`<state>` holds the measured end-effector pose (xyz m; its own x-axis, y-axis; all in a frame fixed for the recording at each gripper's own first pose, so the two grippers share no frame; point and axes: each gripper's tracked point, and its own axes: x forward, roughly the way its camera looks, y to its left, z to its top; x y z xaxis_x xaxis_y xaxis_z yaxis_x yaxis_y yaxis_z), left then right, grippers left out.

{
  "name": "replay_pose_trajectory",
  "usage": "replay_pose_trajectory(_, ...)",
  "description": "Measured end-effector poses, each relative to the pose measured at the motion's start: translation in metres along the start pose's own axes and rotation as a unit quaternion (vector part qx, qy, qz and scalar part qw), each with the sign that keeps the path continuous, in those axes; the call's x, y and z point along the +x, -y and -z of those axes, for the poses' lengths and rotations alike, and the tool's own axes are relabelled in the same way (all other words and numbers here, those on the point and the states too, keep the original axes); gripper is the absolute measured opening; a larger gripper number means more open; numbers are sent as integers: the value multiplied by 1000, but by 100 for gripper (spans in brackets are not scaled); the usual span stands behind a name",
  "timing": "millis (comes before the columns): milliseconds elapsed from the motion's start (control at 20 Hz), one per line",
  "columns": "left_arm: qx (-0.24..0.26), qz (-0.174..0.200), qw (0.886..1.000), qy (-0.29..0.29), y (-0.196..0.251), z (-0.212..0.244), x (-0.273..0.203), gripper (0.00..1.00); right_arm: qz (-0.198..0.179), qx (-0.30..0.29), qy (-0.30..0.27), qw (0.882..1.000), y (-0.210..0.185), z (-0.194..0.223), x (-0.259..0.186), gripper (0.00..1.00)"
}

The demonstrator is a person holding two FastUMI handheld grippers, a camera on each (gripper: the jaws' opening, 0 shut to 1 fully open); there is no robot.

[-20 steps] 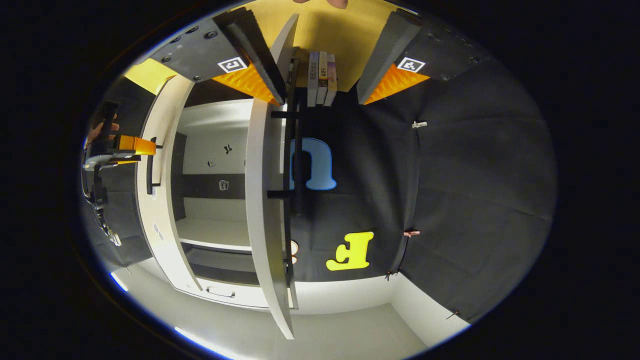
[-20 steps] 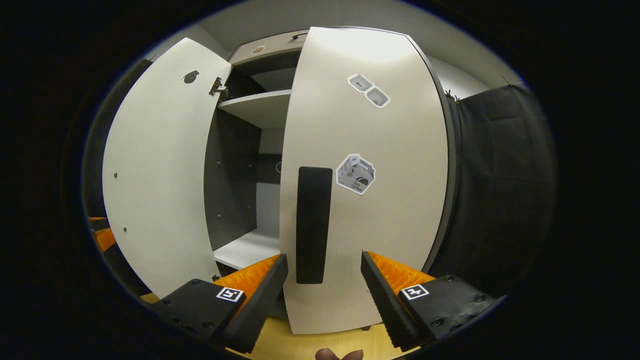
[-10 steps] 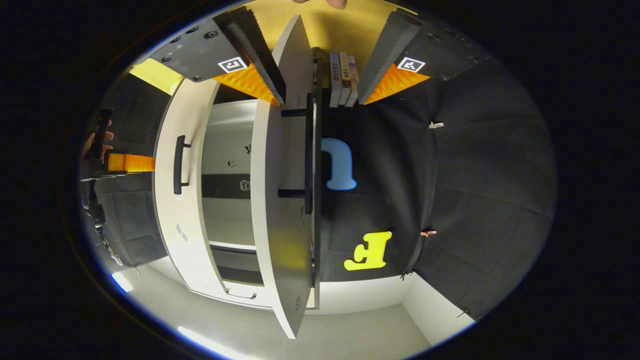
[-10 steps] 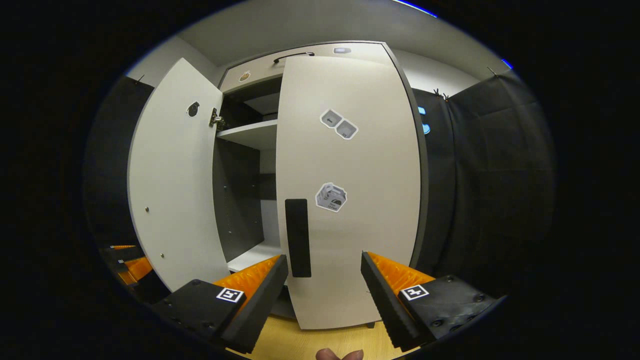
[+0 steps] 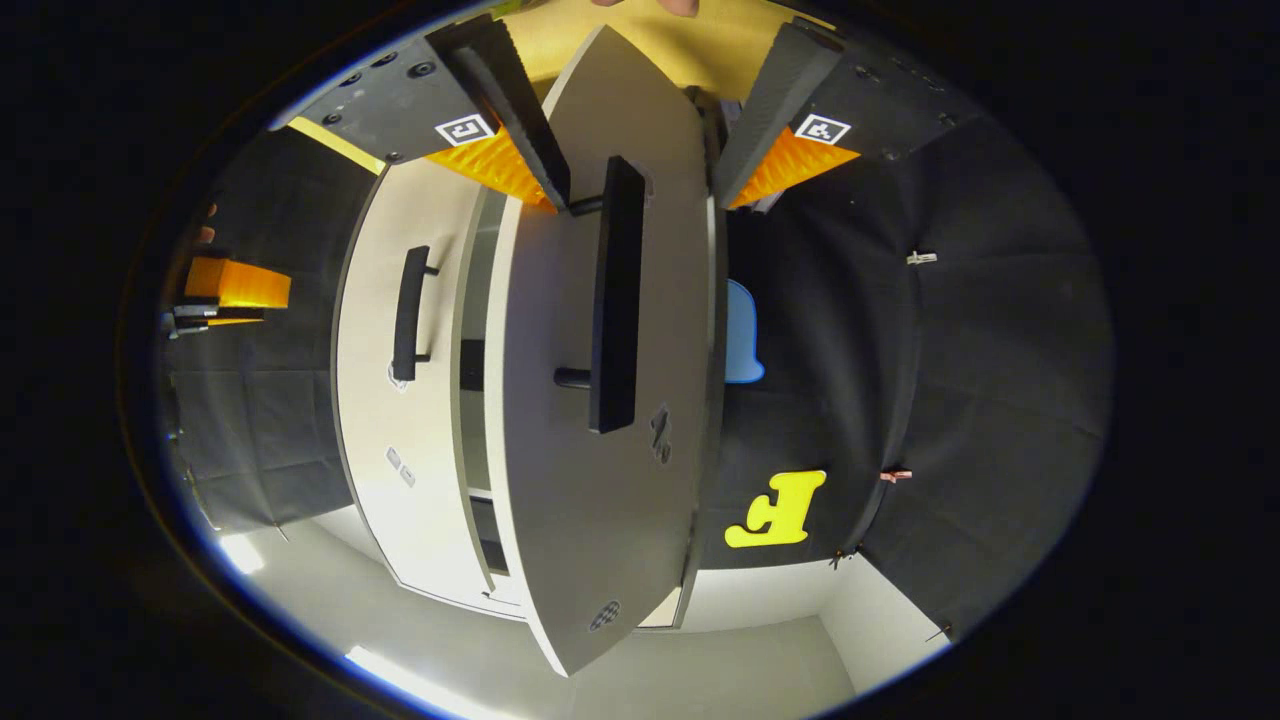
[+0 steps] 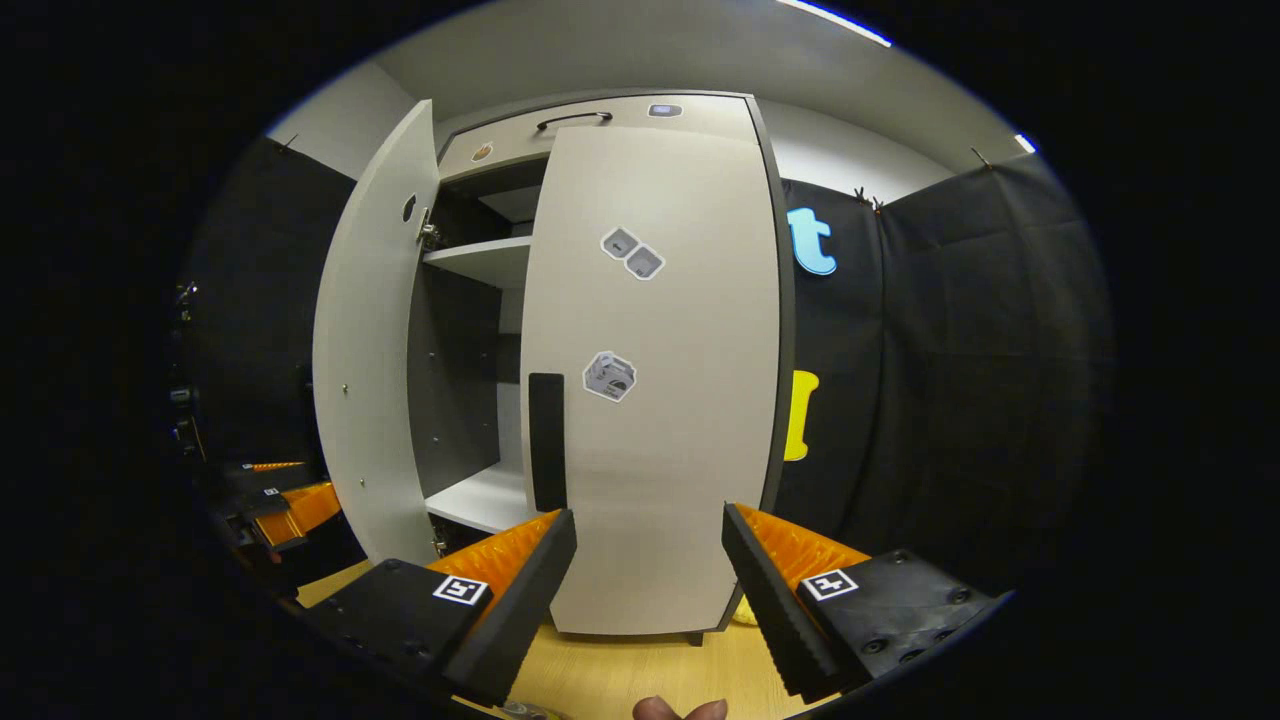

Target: Grasp the bottle in the cabinet with the left hand and place it on the coaster, then close the right door with the right hand and the left door with the left hand.

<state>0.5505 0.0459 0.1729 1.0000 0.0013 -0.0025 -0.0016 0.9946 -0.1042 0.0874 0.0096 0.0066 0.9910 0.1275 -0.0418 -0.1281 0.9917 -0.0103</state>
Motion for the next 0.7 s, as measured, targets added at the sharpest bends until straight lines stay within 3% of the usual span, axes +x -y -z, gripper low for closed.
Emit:
replay_pose_trajectory(350,13,40,999,8,56,-8,38,93,10,-4,-1,1000,22,1,-3,97)
replay_pose_trajectory(500,8,29,1000,3,63,-2,56,90,14,6,-5,1000,29,3,1,98)
replay_pose_trajectory(650,2,26,1000,-1,69,0,74,94,11,2,-4,1000,28,4,6,97)
replay_pose_trajectory(700,9,24,1000,-3,72,0,81,90,8,1,-4,1000,27,4,7,98)
